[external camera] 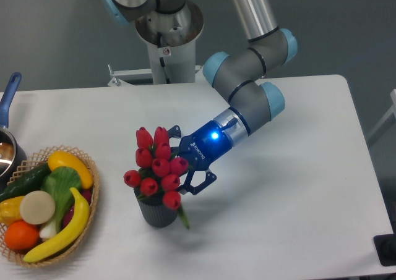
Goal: Insert the flowers into the vase
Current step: 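Push the tulips further down into the vase and settle them, then open the gripper to release the tulips and back away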
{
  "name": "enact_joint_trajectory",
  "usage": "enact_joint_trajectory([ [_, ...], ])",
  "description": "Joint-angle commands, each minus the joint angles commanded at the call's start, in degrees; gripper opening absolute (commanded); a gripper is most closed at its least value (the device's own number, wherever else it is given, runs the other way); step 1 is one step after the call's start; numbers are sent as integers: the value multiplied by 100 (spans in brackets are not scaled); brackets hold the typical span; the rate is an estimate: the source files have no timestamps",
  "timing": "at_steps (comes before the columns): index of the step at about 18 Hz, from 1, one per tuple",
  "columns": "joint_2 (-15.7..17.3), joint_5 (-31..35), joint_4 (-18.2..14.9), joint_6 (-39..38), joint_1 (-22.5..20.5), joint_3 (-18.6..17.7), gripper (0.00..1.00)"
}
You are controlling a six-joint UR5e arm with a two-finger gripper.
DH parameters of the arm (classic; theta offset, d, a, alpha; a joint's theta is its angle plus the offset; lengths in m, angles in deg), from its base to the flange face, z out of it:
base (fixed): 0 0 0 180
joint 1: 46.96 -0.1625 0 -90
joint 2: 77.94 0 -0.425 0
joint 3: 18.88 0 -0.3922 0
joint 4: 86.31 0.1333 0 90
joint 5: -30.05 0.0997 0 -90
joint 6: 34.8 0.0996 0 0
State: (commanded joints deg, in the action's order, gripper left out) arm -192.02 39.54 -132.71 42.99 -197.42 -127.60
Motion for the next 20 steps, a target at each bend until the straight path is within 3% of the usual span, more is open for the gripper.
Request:
enact_joint_trajectory([
  [8,307,1018,17,-9,-9,18,100],
  [20,1590,3610,-9,0,-386,44,100],
])
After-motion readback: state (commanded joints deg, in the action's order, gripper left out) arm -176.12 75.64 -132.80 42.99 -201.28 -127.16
